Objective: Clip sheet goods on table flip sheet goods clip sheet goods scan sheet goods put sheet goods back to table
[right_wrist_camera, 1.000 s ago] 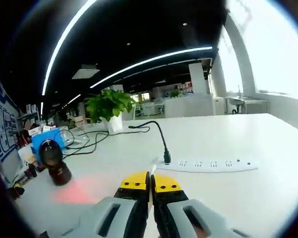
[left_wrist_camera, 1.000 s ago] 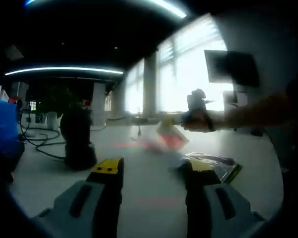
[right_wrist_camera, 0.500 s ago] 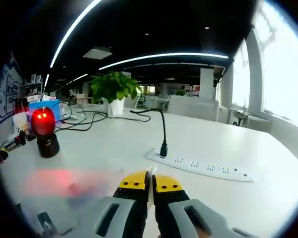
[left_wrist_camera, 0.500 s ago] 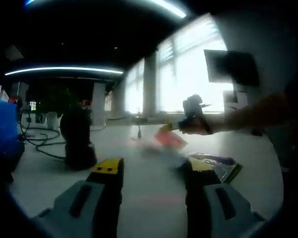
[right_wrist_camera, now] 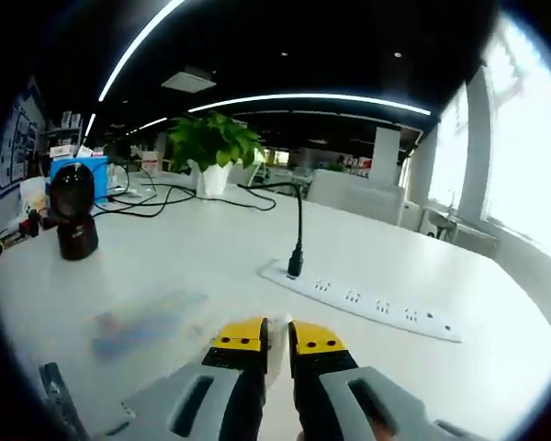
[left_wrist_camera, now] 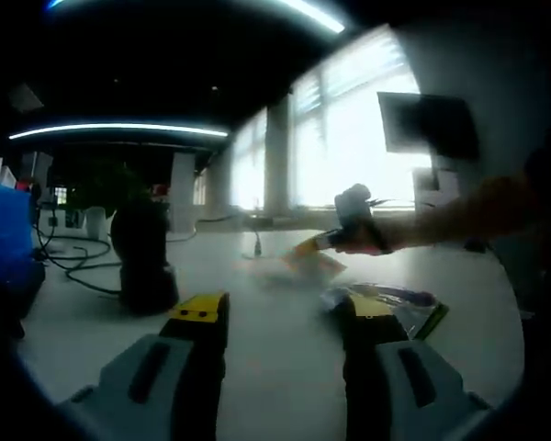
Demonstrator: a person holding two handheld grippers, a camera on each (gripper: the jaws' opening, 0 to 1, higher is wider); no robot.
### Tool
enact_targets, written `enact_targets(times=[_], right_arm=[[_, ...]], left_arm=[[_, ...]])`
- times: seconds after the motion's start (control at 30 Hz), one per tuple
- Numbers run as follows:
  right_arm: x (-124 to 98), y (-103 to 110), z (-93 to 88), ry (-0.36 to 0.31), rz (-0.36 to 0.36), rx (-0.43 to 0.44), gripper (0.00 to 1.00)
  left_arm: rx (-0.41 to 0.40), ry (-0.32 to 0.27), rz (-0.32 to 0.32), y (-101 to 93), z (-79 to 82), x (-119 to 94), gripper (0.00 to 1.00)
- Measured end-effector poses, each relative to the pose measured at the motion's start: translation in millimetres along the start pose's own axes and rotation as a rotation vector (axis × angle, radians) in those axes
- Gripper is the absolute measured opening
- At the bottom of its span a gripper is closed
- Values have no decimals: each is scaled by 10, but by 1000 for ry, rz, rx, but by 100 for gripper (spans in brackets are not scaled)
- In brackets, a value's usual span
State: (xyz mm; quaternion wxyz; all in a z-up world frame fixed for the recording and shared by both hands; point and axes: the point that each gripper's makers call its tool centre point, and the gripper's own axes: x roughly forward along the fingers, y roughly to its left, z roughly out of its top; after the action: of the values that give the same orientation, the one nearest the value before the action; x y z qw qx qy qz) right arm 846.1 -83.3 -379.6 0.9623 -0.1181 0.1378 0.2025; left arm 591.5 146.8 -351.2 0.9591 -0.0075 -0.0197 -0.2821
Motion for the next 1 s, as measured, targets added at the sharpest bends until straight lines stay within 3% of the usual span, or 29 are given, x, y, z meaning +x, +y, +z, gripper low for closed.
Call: enact_targets(times=[0.07, 0.27, 0.37, 0.5, 0.53, 0.6, 0.67, 0.8, 0.93, 1.0], right_arm=[[-1, -15, -7, 1, -6, 4, 3], [-6, -34, 58, -19, 3, 65, 20], [-60, 39, 175, -50, 28, 101, 36], [-119, 125, 328, -75, 48, 108, 49], [-131, 196, 360, -81, 70, 139, 54], [-148, 302, 404, -87, 94, 139, 70], [-172, 442, 433, -90, 115, 123, 79], [-172, 631, 398, -71, 136, 95, 85], [-142, 851, 214, -9, 184, 71, 89], [-137, 864, 134, 15, 170, 53, 89]], left_arm=[[-2, -1, 0, 2, 1, 0, 43], [-1, 1, 1, 2, -2, 0, 43], [-1, 0, 1, 4, -1, 1, 43], [1, 1, 1, 2, -2, 2, 43], [1, 0, 1, 3, -1, 2, 43], [2, 0, 1, 3, 0, 2, 43], [3, 1, 2, 3, -1, 2, 43], [4, 0, 2, 5, 0, 1, 43], [5, 0, 3, 5, -1, 1, 43], [5, 0, 4, 8, 0, -1, 43]])
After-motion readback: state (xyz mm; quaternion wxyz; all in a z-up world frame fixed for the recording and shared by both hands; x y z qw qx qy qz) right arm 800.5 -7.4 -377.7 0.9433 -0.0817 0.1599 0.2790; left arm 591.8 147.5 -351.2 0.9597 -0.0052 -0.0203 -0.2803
